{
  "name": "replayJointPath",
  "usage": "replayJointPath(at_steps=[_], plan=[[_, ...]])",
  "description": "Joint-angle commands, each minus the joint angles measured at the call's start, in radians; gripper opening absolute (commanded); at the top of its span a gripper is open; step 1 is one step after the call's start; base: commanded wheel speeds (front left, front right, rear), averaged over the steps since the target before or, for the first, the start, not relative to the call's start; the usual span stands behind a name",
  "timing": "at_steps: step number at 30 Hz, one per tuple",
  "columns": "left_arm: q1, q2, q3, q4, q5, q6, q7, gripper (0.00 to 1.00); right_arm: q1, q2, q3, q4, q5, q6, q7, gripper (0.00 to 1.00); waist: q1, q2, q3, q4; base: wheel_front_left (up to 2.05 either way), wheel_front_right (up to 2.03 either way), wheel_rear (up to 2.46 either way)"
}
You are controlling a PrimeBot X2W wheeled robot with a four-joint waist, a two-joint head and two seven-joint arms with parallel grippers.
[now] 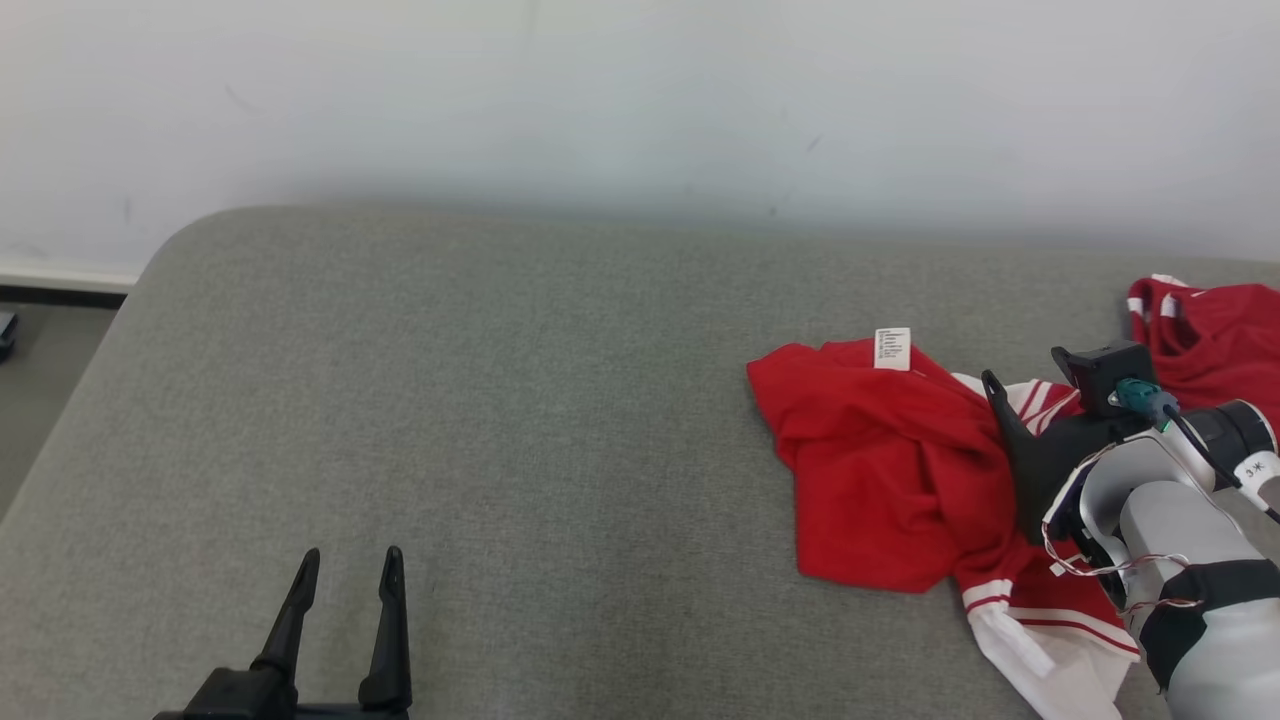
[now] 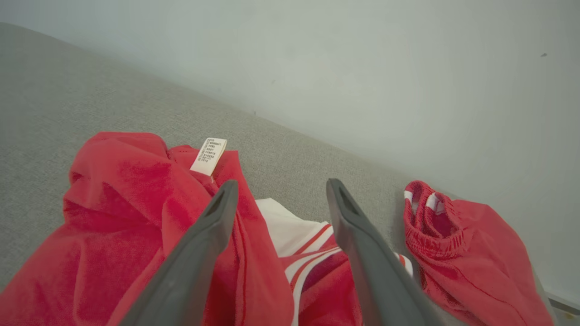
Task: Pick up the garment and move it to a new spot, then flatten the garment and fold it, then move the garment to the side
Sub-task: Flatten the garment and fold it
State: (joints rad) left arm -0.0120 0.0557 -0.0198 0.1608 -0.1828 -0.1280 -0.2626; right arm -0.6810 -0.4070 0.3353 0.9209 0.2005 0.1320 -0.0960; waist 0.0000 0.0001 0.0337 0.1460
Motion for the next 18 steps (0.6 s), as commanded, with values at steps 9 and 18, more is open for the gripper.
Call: replayJointPath(at_steps=[9, 18], plan=[[-0.042, -0.004, -0.011, 0.013, -0.022, -0.002, -0.003, 1.0, -0.067, -0.01, 0.11, 0.108, 0.059, -0.003, 0.047, 0.98, 0.0, -0.0001, 0.06, 0.057, 0.0, 0.0, 0.0], [-0.051, -0.005, 0.0, 0.025, -0.024, -0.002, -0.003, 1.0, -0.104, -0.009, 0.183, 0.134, 0.097, -0.003, -0.014, 0.0, 0.0, -0.0001, 0.057, 0.054, 0.0, 0.0, 0.0]])
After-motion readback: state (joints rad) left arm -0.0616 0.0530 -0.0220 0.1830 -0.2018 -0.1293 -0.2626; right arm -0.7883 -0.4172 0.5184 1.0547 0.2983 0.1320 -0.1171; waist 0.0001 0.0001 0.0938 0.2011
